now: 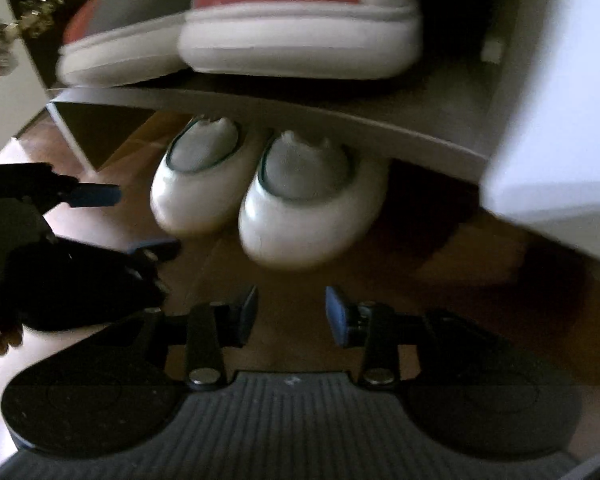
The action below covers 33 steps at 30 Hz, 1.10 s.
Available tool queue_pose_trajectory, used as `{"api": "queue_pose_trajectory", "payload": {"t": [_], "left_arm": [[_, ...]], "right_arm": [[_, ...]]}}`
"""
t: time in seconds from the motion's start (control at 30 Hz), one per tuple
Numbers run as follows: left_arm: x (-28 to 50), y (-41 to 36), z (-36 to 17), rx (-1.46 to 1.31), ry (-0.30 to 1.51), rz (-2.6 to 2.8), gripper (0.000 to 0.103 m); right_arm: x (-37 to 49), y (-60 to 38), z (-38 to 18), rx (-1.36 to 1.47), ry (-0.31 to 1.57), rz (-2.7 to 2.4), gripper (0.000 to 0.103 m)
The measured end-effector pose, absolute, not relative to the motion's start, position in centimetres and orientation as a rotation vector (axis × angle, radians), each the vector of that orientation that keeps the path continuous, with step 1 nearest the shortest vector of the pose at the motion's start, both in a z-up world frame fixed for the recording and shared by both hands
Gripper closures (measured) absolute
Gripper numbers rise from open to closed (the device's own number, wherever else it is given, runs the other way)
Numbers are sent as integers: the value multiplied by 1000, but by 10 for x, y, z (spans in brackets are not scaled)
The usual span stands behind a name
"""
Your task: Organize scattered shoes
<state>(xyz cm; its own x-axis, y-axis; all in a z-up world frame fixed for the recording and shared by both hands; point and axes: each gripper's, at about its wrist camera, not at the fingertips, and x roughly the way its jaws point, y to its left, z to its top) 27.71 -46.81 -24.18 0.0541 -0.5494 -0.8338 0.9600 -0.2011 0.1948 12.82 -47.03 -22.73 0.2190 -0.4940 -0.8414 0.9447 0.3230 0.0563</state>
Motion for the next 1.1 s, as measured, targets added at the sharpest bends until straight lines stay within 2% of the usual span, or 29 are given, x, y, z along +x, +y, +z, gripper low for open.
{"api": "queue_pose_trajectory", "payload": {"t": [0.13, 0.17, 0.27, 0.43, 0.53, 0.6, 0.7, 0.8, 1.0, 1.1], "left_arm": [[267, -419, -161, 996, 631, -1488, 31], [262, -415, -142, 982, 637, -1480, 31], [248, -380, -55, 894, 686, -1431, 31], [235, -333, 103, 760, 762, -1304, 30], [226, -310, 196, 706, 785, -1243, 21], [218, -295, 250, 676, 780, -1214, 20], [199, -269, 336, 627, 747, -1199, 13], [192, -253, 383, 589, 742, -1184, 11], [189, -215, 455, 566, 712, -1190, 10], [193, -183, 483, 579, 661, -1201, 5]], "right_arm": [[105, -435, -156, 692, 869, -1112, 67], [97, -425, -132, 693, 865, -1114, 62], [87, -401, -58, 624, 852, -1113, 58], [61, -381, 89, 521, 796, -1122, 41], [54, -374, 178, 480, 747, -1111, 31], [49, -369, 228, 455, 723, -1095, 26], [35, -349, 321, 400, 655, -1083, 17], [20, -325, 389, 379, 593, -1090, 14], [-8, -263, 450, 443, 498, -1205, 6], [-17, -232, 474, 467, 464, -1262, 6]]}}
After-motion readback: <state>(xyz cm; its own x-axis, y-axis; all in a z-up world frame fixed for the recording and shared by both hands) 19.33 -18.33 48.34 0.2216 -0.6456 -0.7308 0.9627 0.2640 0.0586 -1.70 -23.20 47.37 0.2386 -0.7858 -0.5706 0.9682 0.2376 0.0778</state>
